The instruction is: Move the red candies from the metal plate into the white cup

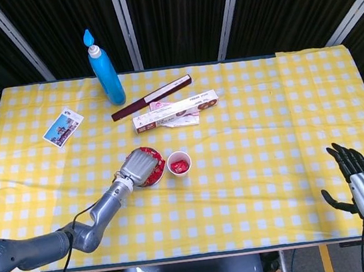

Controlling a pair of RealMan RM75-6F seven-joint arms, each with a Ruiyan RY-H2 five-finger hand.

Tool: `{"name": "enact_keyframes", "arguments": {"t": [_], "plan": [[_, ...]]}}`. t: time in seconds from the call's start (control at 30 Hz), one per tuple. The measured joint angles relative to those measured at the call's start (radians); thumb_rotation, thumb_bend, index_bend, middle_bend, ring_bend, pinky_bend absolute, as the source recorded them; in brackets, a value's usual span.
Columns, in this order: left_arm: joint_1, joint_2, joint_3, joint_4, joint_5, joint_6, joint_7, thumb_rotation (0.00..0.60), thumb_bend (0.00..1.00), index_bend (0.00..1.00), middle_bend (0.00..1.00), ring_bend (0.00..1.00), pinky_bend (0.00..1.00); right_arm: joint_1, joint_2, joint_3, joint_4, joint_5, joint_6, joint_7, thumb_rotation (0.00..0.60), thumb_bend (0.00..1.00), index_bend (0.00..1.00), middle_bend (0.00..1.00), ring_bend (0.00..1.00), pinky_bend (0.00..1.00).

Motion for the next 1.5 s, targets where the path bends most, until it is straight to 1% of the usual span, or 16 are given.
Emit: {"name": "enact_keyframes", "arguments": {"t": [0.13, 0.33, 0.5, 0.63, 0.77, 0.83, 0.97, 1.33, 1.4, 1.5], "plan": [[0.005, 0.005, 0.001, -0.006, -0.002, 0.004, 0.004, 0.600, 0.48, 0.61, 0.96, 0.98, 1.00, 0.000, 0.000, 0.000, 0.000, 0.000, 0.000, -0.001, 0.600, 0.39, 0.00, 0.00, 0.00, 0.00], [0.012, 0.027, -0.016, -0.034, 0.001, 0.027, -0.001, 0.600, 0.48, 0.61, 0.96, 0.98, 1.00, -0.001, 0.000, -0.001, 0.000, -0.002, 0.002, -0.003, 0.600, 0.39, 0.00, 0.00, 0.00, 0.00], [0.015, 0.070, -0.057, -0.097, 0.017, 0.069, -0.021, 0.600, 0.48, 0.61, 0.96, 0.98, 1.00, -0.001, -0.001, 0.000, 0.001, -0.002, 0.002, -0.002, 0.600, 0.39, 0.00, 0.00, 0.00, 0.00], [0.013, 0.118, -0.100, -0.168, 0.030, 0.102, -0.034, 0.600, 0.48, 0.60, 0.95, 0.98, 1.00, 0.000, -0.002, 0.000, 0.001, -0.002, 0.001, -0.004, 0.600, 0.39, 0.00, 0.00, 0.00, 0.00], [0.004, 0.152, -0.154, -0.231, 0.027, 0.134, -0.044, 0.600, 0.48, 0.59, 0.95, 0.98, 1.00, 0.000, -0.003, 0.000, 0.001, -0.002, 0.001, -0.006, 0.600, 0.39, 0.00, 0.00, 0.00, 0.00], [-0.006, 0.147, -0.166, -0.243, 0.018, 0.141, -0.041, 0.600, 0.48, 0.59, 0.95, 0.98, 1.00, -0.001, -0.003, 0.000, 0.001, -0.003, 0.003, -0.005, 0.600, 0.39, 0.00, 0.00, 0.00, 0.00], [-0.028, 0.118, -0.168, -0.236, 0.004, 0.134, -0.009, 0.600, 0.48, 0.59, 0.95, 0.98, 1.00, -0.001, -0.002, 0.001, 0.000, -0.001, 0.004, -0.003, 0.600, 0.39, 0.00, 0.00, 0.00, 0.00], [-0.085, 0.012, -0.163, -0.167, -0.057, 0.107, 0.055, 0.600, 0.47, 0.57, 0.95, 0.98, 1.00, 0.001, 0.002, 0.002, 0.000, -0.001, 0.000, 0.008, 0.600, 0.39, 0.00, 0.00, 0.00, 0.00], [-0.092, -0.001, -0.163, -0.153, -0.069, 0.106, 0.062, 0.600, 0.46, 0.57, 0.95, 0.98, 1.00, 0.001, 0.003, 0.001, 0.000, -0.003, 0.000, 0.008, 0.600, 0.39, 0.00, 0.00, 0.00, 0.00], [-0.100, -0.014, -0.164, -0.141, -0.084, 0.103, 0.068, 0.600, 0.39, 0.54, 0.95, 0.97, 1.00, 0.000, 0.003, 0.001, -0.001, -0.003, 0.002, 0.009, 0.600, 0.39, 0.00, 0.00, 0.00, 0.00]]}}
